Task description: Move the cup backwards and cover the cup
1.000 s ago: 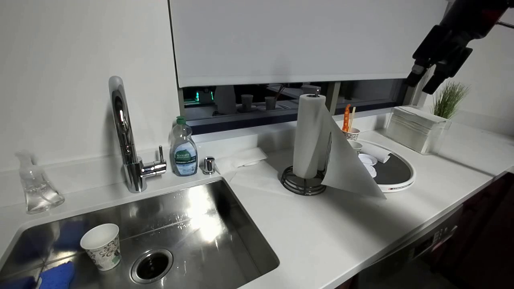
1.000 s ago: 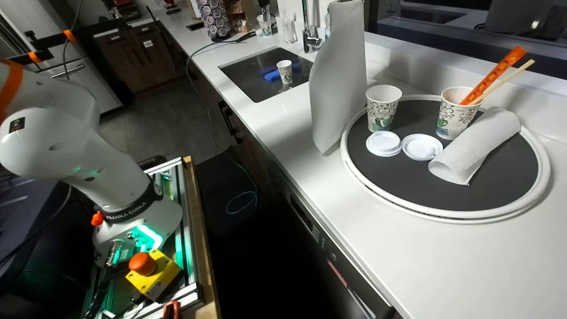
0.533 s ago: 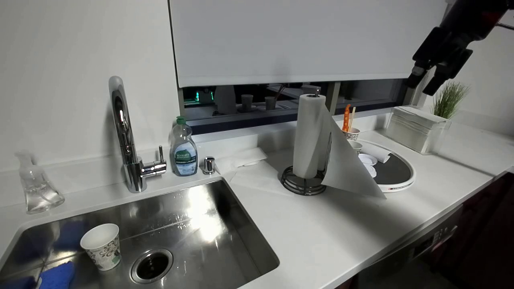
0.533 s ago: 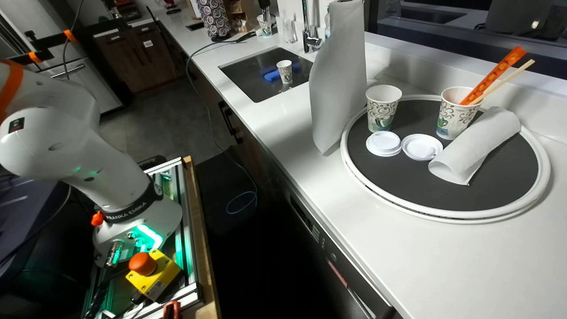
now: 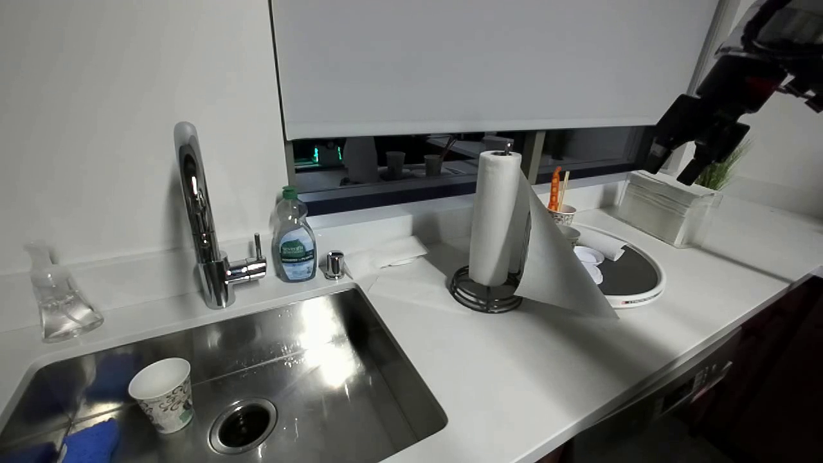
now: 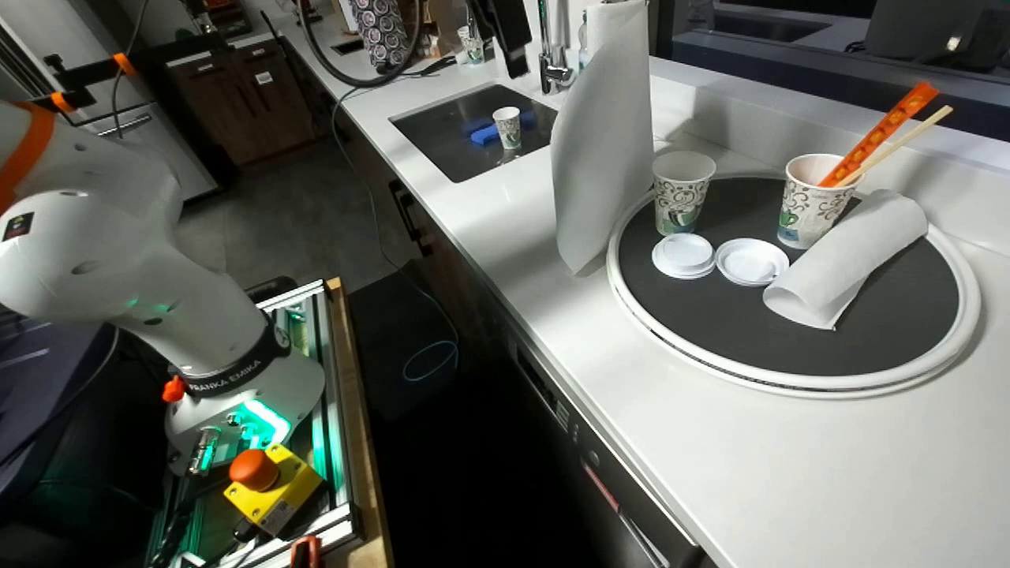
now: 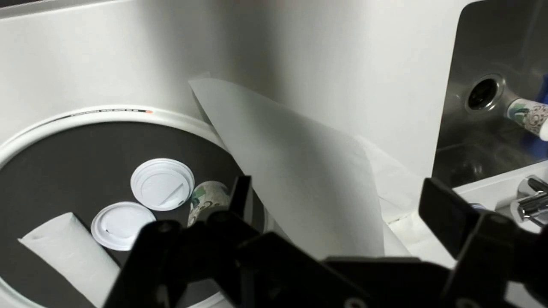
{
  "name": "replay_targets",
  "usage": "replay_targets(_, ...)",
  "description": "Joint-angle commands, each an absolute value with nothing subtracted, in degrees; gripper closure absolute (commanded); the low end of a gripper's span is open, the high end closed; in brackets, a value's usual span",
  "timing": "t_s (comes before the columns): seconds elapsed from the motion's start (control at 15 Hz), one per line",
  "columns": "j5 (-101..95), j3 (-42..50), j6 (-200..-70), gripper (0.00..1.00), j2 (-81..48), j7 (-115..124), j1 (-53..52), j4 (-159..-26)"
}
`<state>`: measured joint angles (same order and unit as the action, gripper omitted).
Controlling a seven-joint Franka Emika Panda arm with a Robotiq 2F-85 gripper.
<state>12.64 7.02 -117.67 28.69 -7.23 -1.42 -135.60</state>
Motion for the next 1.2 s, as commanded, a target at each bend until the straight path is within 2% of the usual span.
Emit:
replay_targets(0.0, 19.52, 11.81, -116.87, 0.00, 24.83, -14.44, -1.89, -134.87)
replay_targets(0.6, 15.08, 12.13, -117.18, 0.00, 21.09, -19.83, 1.51, -134.62)
replay_targets(0.8, 12.05, 9.97, -125.39, 0.00, 17.44, -9.91, 4.10, -134.99)
replay_targets(1.13, 7.92, 8.91, -137.23, 0.00, 3.91, 1.43, 6.57, -129.38)
